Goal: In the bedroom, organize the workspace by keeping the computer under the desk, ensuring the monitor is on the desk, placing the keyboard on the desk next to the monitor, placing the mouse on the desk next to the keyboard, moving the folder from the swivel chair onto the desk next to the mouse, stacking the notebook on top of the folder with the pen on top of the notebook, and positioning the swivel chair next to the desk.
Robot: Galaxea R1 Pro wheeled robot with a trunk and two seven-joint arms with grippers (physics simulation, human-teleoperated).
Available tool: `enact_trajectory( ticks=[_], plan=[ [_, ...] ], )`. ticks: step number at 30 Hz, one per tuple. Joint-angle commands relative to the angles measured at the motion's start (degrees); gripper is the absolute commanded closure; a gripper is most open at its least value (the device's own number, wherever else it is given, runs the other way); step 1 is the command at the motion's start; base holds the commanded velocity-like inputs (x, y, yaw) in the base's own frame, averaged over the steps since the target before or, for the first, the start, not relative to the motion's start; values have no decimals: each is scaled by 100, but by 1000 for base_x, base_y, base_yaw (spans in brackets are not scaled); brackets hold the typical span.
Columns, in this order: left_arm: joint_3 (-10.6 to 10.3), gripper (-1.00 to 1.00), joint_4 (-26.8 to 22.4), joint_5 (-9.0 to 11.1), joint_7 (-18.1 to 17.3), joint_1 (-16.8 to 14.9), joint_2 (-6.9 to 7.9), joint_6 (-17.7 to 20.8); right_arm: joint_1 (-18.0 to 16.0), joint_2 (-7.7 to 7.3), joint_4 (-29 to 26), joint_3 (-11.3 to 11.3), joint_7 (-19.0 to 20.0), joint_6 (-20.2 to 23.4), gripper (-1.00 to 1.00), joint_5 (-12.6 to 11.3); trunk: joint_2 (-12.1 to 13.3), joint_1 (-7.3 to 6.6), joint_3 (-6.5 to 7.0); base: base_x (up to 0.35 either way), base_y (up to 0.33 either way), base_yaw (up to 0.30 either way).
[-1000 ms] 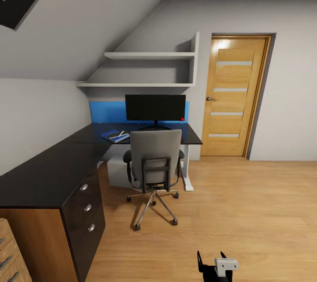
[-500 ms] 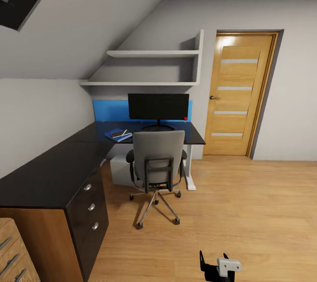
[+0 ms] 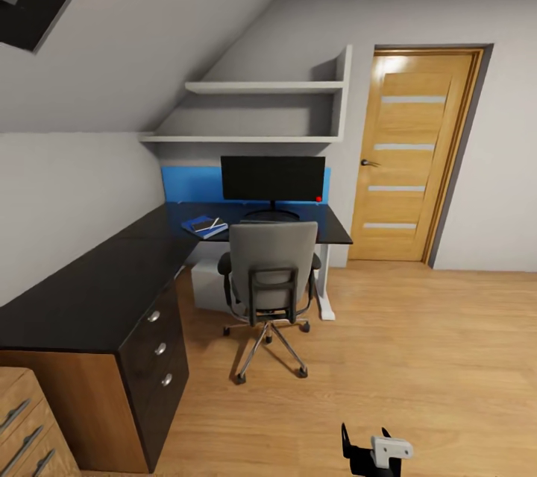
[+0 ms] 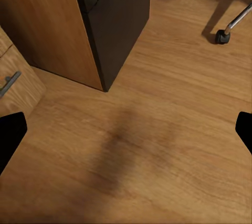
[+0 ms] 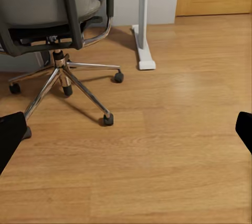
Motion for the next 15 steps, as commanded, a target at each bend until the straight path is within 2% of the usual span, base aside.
enact_trajectory(
  ticks=[1, 8, 9, 11, 13, 15],
  plan=[
    [-48, -100, -2, 1, 54, -3, -1, 0, -4, -2, 4, 50, -38, -12, -100, -17, 38, -23, 3, 0, 0, 25],
    [-48, -100, -2, 1, 59, -3, -1, -30, 26, -13, 56, 83, -23, 7, -100, 15, 319, -177, 109, 0, 0, 10],
    [-52, -100, -2, 1, 62, -3, 18, -36, 289, -12, 71, 88, -21, 210, -100, 16, 359, -199, 126, 0, 0, 0],
    [-54, -100, -2, -2, 59, -3, 60, -37, 443, -8, 75, 90, -20, 352, -100, 17, 439, -243, 162, 0, 0, 0],
    [-63, -100, -2, -22, 49, 0, 174, -36, 624, -3, 79, 92, -20, 690, -100, 17, 519, -287, 198, 0, 0, 0],
    [-66, -100, -2, -36, 43, 9, 209, -34, 670, -4, 80, 92, -20, 863, -100, 17, 599, -331, 233, 0, 0, 0]
  ],
)
